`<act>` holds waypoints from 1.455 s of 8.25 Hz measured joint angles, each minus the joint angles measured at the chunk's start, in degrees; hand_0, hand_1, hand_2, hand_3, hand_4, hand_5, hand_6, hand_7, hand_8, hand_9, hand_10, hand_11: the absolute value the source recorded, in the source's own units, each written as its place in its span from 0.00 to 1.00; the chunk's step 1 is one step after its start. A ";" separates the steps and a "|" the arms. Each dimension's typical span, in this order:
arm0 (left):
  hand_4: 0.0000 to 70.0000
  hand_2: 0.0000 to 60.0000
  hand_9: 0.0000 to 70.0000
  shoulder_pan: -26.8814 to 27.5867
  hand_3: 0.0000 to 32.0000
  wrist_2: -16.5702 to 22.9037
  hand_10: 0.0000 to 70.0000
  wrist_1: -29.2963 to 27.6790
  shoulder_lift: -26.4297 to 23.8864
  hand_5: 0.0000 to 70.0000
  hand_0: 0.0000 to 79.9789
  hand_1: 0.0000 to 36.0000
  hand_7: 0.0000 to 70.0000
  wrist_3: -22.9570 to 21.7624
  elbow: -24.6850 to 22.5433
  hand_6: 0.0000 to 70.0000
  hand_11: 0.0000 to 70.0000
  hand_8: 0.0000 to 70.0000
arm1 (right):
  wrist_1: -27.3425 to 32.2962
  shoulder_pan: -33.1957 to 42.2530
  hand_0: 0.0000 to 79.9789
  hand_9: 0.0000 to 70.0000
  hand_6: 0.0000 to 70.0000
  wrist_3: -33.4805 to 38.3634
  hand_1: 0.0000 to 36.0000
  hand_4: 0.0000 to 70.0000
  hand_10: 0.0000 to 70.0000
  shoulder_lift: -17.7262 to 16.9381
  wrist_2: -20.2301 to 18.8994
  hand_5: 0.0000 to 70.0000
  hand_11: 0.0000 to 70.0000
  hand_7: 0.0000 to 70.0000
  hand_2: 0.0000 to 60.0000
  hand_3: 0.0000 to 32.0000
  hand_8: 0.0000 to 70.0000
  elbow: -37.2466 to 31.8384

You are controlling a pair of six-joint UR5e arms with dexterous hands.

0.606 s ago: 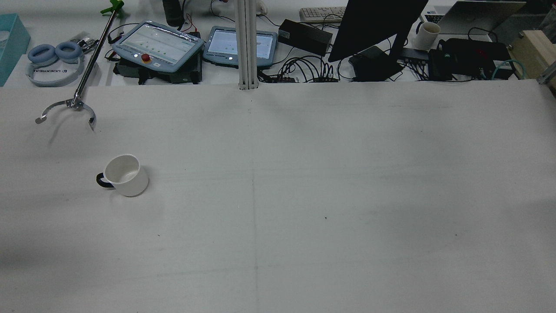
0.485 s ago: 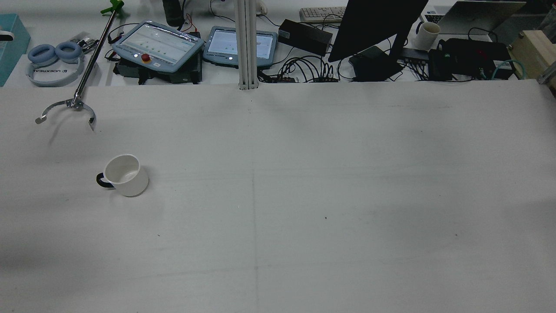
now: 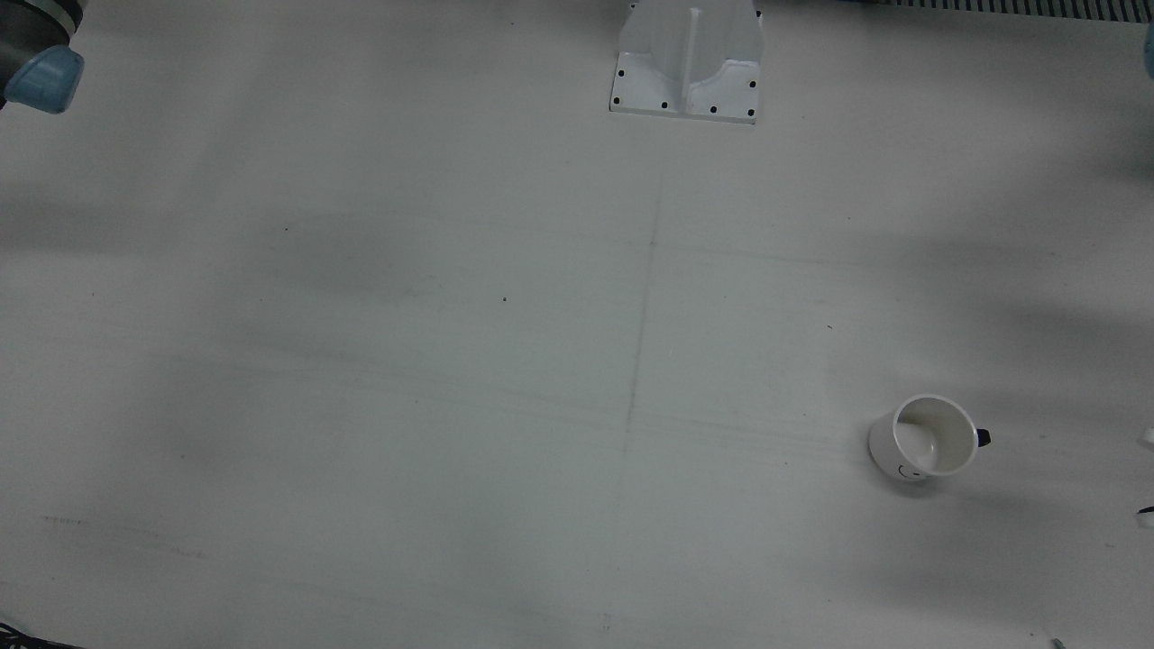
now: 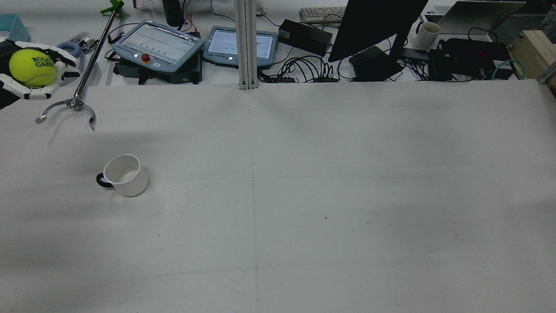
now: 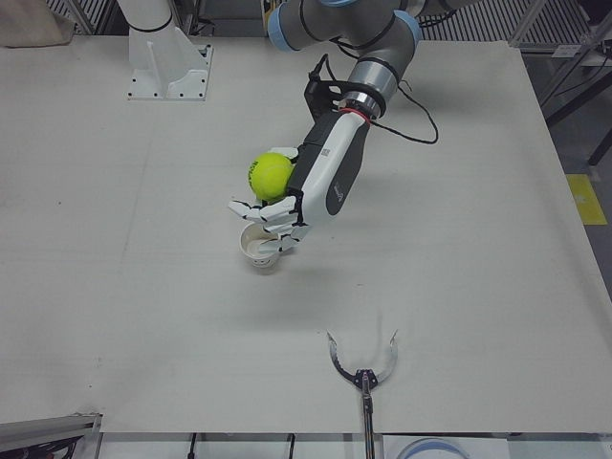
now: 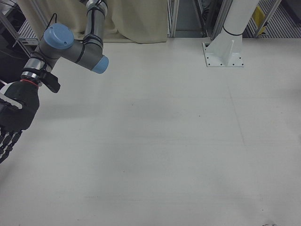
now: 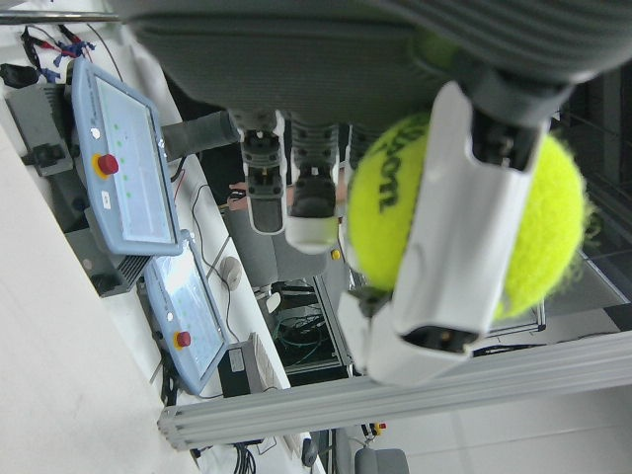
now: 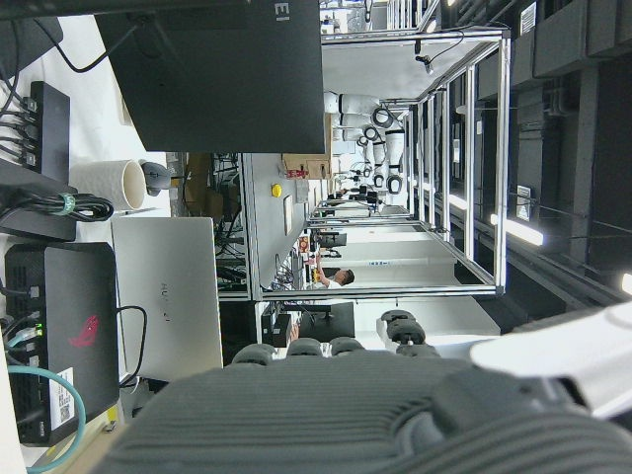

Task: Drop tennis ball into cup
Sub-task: 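Move the left hand holding the yellow tennis ball into view over the table, then carry the tennis ball with the left hand to above the white mug, then open the left hand fingers to release the ball into the mug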

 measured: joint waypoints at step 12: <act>0.10 0.23 0.03 9.91 0.00 -4.50 0.00 -3.18 0.04 0.05 0.71 0.79 0.27 1.27 3.49 0.02 0.00 0.00 | 0.00 0.00 0.00 0.00 0.00 0.00 0.00 0.00 0.00 0.00 0.00 0.00 0.00 0.00 0.00 0.00 0.00 -0.02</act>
